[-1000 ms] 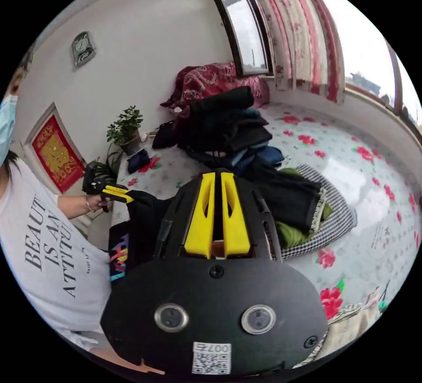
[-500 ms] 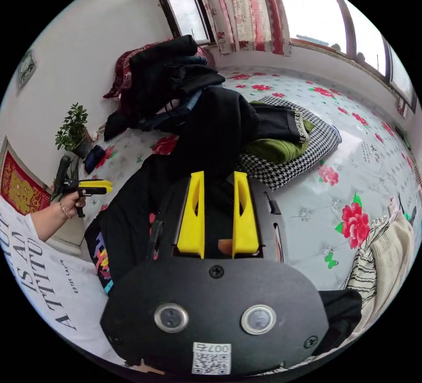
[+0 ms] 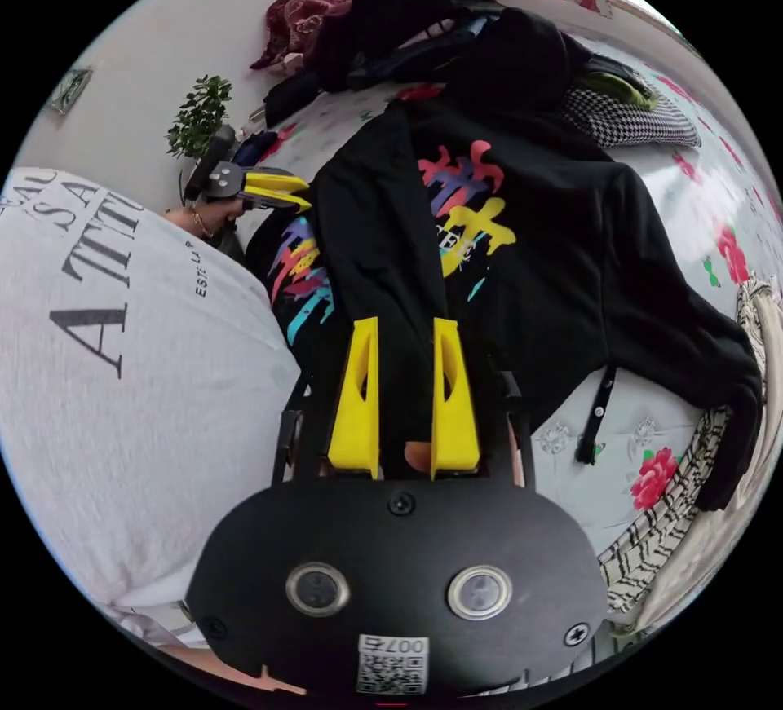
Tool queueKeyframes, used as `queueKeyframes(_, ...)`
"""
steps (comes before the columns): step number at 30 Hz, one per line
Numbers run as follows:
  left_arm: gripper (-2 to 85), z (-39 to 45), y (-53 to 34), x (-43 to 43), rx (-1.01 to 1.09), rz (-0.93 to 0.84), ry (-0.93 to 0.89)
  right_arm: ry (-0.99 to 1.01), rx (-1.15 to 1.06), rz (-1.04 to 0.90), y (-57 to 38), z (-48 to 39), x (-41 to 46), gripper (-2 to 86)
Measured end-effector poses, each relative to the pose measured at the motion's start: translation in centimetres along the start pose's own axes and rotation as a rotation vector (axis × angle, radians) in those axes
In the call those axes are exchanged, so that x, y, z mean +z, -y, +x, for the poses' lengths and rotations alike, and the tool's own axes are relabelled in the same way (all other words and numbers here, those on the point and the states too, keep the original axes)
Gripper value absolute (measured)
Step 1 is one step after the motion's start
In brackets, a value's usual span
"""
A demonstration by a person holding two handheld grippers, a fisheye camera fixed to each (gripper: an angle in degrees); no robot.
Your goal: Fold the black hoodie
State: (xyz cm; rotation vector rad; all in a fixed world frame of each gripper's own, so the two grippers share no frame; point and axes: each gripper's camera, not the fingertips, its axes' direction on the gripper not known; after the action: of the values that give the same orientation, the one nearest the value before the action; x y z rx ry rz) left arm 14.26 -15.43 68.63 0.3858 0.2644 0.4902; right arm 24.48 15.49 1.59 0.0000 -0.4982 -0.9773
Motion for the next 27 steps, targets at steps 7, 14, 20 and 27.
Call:
queueKeyframes(7,4.4,-1.8,-0.9,-0.9,-0.032,0.046,-0.117,-0.122,-0.033,-0.170,-2.8,-5.2,5.8,4.6)
queueKeyframes(14,10.2,-6.0,-0.7,-3.2,-0.065,0.115,-0.151,-0.131,0.025,-0.053,-2.2,-6.5,0.7,6.4)
queueKeyframes(20,13.2,-1.8,2.6,-1.6,0.076,0.031,-0.162,-0.136,0.256,0.105,-3.9,-1.9,-4.7,7.1)
queueKeyframes(27,5.4,-0.2,1.0,3.3,0.005,-0.045,-0.164,-0.172,0.400,0.089,-2.6,0.2,-2.7,1.9)
